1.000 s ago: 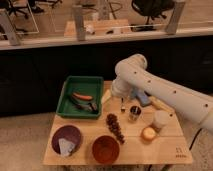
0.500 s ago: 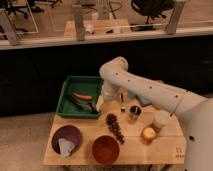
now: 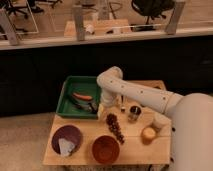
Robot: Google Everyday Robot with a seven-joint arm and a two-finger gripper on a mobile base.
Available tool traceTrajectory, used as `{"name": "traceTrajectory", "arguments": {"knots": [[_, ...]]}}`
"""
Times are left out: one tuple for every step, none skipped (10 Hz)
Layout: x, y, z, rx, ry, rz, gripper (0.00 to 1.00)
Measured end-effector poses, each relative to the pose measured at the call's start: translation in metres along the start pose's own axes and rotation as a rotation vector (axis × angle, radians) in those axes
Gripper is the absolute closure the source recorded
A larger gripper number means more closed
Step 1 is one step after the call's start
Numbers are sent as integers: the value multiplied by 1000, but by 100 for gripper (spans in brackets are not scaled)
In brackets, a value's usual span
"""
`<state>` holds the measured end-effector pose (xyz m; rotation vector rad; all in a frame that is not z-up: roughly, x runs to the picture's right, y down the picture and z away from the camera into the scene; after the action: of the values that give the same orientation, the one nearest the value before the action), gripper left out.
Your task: Place grapes in metal cup
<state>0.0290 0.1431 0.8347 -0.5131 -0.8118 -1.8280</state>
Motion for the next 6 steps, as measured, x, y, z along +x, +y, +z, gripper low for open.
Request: {"name": "traceTrajectory", "arguments": {"knots": [[-1, 3, 4, 1, -7, 2, 20], [-3, 5, 8, 1, -13, 5, 20], [-4, 7, 10, 2, -16, 7, 20], [-6, 9, 13, 3, -19, 9, 20], [-6, 9, 17, 3, -22, 9, 20], [-8, 10, 23, 1, -26, 9, 20]]}}
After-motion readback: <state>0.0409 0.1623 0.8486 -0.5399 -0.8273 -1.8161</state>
